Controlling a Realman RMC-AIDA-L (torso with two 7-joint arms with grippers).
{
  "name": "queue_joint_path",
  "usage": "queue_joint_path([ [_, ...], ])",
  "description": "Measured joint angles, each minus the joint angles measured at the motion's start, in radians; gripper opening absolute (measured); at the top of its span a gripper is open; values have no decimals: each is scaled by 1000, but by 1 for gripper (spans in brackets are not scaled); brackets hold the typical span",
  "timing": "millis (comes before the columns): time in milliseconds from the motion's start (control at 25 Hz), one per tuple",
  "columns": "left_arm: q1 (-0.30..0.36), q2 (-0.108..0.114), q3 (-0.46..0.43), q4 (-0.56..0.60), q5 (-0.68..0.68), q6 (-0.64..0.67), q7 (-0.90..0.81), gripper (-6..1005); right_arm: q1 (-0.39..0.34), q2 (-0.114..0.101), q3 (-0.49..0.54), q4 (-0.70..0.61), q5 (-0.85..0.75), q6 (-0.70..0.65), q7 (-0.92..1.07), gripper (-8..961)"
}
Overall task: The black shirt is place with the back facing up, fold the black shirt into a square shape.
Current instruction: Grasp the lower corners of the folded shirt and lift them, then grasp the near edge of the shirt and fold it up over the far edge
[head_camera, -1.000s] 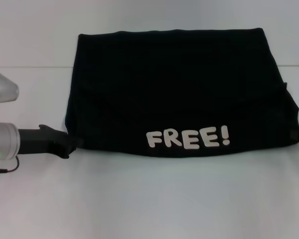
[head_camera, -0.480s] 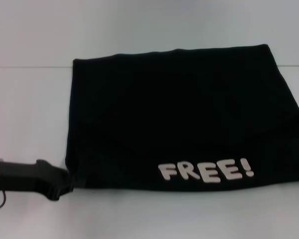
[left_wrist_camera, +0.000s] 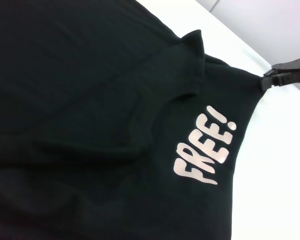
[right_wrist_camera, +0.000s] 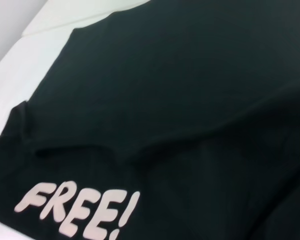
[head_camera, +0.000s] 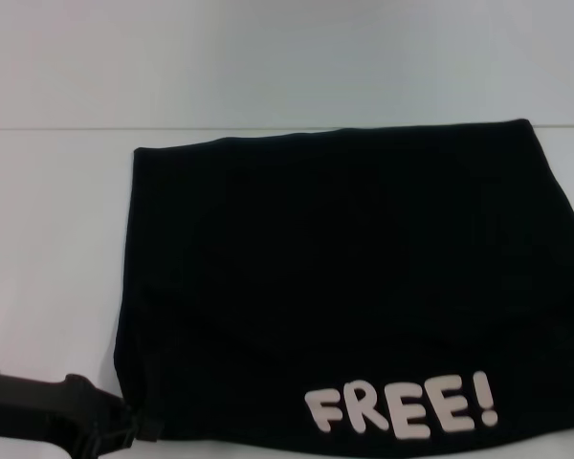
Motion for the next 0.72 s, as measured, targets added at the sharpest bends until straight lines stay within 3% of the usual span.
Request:
queue_joint_path([
  [440,2,2,-12,2,24,12,3,7,-76,17,29,-29,-44,-109,-53,41],
  [720,-86,28,-18,-31,14,-83,-7,7,-1,17,109,-22,-39,-95,-83,41],
])
